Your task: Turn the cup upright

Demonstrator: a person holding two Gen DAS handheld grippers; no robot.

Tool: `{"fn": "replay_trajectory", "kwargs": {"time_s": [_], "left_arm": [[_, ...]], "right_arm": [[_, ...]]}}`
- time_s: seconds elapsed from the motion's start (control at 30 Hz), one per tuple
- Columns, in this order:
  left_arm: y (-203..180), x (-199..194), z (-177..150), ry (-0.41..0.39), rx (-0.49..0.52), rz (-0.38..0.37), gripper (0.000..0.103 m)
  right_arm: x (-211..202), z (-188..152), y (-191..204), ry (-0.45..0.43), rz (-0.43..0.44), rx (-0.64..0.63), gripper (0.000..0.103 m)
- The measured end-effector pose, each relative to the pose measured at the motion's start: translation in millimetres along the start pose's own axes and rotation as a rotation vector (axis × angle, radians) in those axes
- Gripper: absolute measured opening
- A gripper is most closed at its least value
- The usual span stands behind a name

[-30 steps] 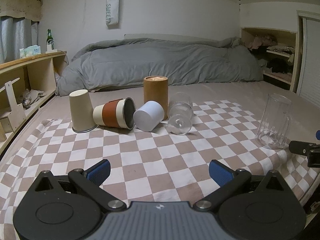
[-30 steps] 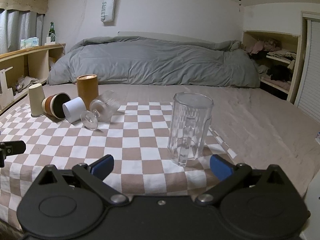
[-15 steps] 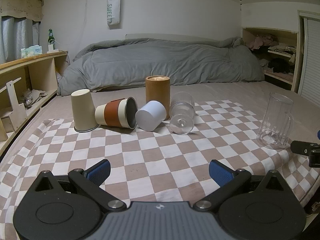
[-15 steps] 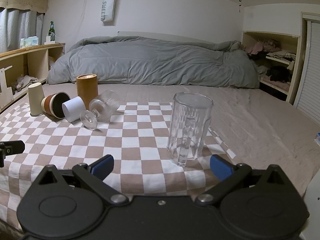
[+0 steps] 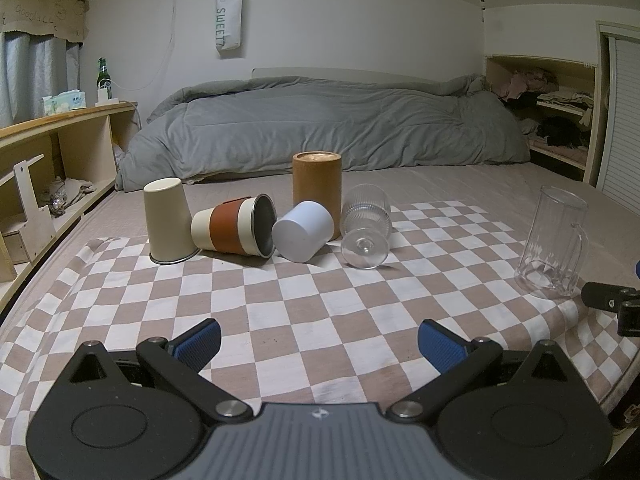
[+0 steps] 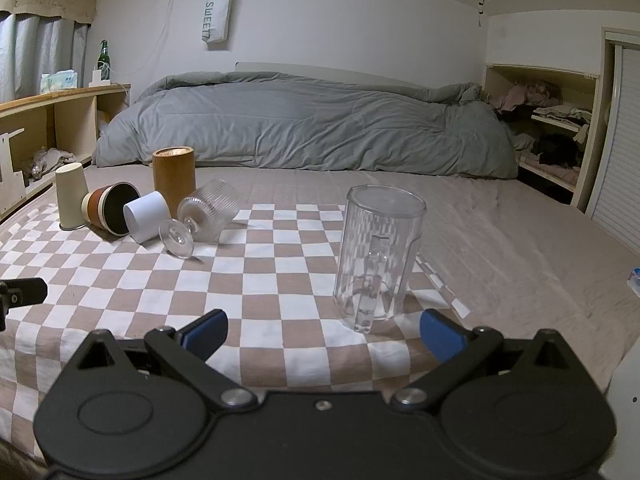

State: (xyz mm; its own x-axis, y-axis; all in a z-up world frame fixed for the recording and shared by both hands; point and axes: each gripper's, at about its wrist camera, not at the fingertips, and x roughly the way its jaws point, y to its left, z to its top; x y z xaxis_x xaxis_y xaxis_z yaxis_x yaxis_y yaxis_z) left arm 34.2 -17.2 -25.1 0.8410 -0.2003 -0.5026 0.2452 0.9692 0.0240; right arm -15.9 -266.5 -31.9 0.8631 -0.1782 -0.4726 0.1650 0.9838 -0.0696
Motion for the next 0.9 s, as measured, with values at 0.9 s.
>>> {"fn": "replay_trajectory", "kwargs": {"time_s": [0.9], "left_arm": [[1.5,0.0,-0.2,0.0,-0.001,0.002,0.103]], "right_arm": [[0.0,-1.0,0.4,0.0,-0.004,-0.006,0.103]]}}
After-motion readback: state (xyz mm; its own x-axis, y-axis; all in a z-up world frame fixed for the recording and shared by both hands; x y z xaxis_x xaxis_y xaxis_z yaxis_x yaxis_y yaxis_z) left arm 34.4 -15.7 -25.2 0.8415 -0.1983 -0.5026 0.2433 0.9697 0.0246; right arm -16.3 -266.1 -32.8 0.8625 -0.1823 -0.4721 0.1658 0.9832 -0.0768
